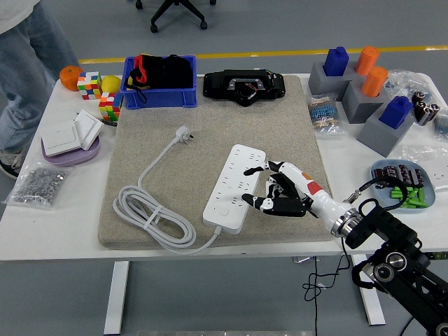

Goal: Press the white button,pick up the black plug,place it near the board,insert it into the board

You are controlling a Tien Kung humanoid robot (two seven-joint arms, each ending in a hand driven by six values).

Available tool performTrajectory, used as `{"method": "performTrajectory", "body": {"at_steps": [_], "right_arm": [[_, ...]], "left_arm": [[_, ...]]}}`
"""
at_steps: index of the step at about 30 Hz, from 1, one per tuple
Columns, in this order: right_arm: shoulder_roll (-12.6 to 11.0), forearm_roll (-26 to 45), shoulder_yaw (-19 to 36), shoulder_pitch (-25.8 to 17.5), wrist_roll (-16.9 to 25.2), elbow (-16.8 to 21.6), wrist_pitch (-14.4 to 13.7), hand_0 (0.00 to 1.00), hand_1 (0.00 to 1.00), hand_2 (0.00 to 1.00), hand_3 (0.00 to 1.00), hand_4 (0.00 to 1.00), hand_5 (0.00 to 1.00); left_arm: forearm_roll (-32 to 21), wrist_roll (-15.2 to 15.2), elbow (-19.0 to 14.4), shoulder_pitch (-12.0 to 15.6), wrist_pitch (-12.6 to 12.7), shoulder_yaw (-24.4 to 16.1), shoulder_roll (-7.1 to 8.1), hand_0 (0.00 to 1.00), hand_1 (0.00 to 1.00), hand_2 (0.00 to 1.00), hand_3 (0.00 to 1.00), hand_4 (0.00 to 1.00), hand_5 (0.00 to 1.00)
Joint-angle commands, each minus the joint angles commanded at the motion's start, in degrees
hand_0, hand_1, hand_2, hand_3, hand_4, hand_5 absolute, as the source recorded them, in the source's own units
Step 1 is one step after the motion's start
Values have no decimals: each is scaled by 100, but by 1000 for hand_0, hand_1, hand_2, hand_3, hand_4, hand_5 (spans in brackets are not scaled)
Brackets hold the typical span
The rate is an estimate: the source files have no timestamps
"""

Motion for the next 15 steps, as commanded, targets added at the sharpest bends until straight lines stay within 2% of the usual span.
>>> {"method": "performTrajectory", "body": {"at_steps": [1,2,8,9,14,15], "right_arm": [[3,-1,-51,32,-23,-15,11,42,15,125,671,857,399],[6,14,-134,84,-79,-43,46,2,2,95,658,828,377],[6,-311,-387,282,-547,-109,269,2,2,95,658,828,377],[6,-368,-412,300,-604,-111,288,2,2,102,648,615,208],[17,-686,-582,437,-930,-157,410,2,2,102,648,615,208],[21,-709,-618,459,-960,-172,417,2,2,104,646,470,109]], "left_arm": [[-9,-2,0,-1,0,8,0,706,666,586,678,661,269],[-16,-1,0,0,0,12,0,706,666,586,677,661,268],[1,12,0,11,4,-3,3,707,666,586,678,661,269],[4,15,0,13,4,-6,4,707,666,586,678,661,269],[4,23,0,7,2,13,11,707,665,586,679,661,268],[-8,22,0,6,-1,31,16,707,665,586,679,661,268]]}}
